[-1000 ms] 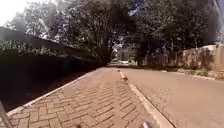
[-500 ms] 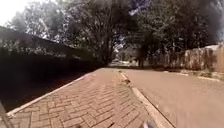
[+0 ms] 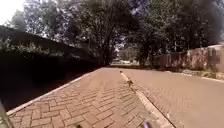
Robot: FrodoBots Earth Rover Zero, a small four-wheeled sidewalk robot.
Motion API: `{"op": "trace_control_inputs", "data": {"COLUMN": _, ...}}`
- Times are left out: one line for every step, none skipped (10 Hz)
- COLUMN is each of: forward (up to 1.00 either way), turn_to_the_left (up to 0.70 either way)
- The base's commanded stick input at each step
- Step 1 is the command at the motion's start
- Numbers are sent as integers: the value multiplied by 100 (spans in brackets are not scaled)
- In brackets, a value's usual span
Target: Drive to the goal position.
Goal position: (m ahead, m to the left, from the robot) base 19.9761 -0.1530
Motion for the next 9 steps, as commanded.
{"op": "trace_control_inputs", "data": {"forward": 70, "turn_to_the_left": 0}}
{"op": "trace_control_inputs", "data": {"forward": 70, "turn_to_the_left": 0}}
{"op": "trace_control_inputs", "data": {"forward": 70, "turn_to_the_left": 0}}
{"op": "trace_control_inputs", "data": {"forward": 70, "turn_to_the_left": 0}}
{"op": "trace_control_inputs", "data": {"forward": 70, "turn_to_the_left": 0}}
{"op": "trace_control_inputs", "data": {"forward": 70, "turn_to_the_left": 0}}
{"op": "trace_control_inputs", "data": {"forward": 70, "turn_to_the_left": 0}}
{"op": "trace_control_inputs", "data": {"forward": 70, "turn_to_the_left": 0}}
{"op": "trace_control_inputs", "data": {"forward": 70, "turn_to_the_left": 0}}
